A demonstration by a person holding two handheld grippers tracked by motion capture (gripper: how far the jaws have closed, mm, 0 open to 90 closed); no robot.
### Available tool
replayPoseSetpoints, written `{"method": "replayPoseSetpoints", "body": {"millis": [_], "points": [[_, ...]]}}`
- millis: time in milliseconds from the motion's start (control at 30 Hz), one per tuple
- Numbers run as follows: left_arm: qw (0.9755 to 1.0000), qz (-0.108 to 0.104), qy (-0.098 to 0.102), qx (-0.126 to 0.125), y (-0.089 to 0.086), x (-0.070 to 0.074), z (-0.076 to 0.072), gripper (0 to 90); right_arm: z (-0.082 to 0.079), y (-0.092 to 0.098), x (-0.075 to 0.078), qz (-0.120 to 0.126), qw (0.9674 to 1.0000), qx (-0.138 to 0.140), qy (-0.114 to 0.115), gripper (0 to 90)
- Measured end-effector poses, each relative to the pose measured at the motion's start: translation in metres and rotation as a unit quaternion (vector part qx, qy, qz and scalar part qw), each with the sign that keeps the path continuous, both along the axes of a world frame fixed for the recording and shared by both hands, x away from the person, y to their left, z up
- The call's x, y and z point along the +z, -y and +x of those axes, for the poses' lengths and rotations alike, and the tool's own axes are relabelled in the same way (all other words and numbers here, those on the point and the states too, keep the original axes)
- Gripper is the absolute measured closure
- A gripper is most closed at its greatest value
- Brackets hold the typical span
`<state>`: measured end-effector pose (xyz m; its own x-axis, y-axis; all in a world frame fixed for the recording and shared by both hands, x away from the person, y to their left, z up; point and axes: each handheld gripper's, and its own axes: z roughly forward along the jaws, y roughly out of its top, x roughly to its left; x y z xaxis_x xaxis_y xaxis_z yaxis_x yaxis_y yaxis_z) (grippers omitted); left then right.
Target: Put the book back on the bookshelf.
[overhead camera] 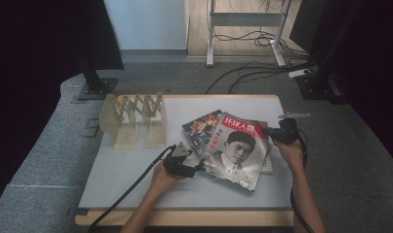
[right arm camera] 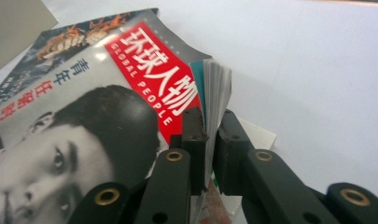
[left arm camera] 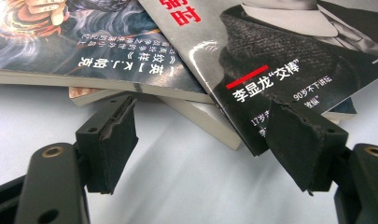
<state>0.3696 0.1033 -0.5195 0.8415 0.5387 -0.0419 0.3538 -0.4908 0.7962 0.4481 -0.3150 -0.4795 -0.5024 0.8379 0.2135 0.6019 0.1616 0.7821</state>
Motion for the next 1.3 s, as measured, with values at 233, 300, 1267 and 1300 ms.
{"method": "replayPoseSetpoints", "body": {"millis": [233, 300, 1267, 1300], "points": [[1.0, -0.004, -0.003, 0.002, -0.001, 0.0, 0.002, 21.3, -0.008, -0.007, 0.019, -0.002, 0.9996, 0.013, 0.025, 85.4], [1.0, -0.006, -0.006, 0.003, -0.001, 0.001, 0.002, 20.4, -0.009, -0.009, 0.024, -0.002, 0.9994, 0.015, 0.03, 85.4], [0.999, -0.016, -0.026, -0.031, 0.004, 0.014, 0.002, 17.6, -0.051, -0.036, 0.08, -0.004, 0.9939, 0.063, 0.09, 85.5], [0.999, -0.017, -0.026, -0.034, 0.005, 0.015, 0.002, 17.7, -0.054, -0.037, 0.082, -0.003, 0.9934, 0.066, 0.094, 85.5]]}}
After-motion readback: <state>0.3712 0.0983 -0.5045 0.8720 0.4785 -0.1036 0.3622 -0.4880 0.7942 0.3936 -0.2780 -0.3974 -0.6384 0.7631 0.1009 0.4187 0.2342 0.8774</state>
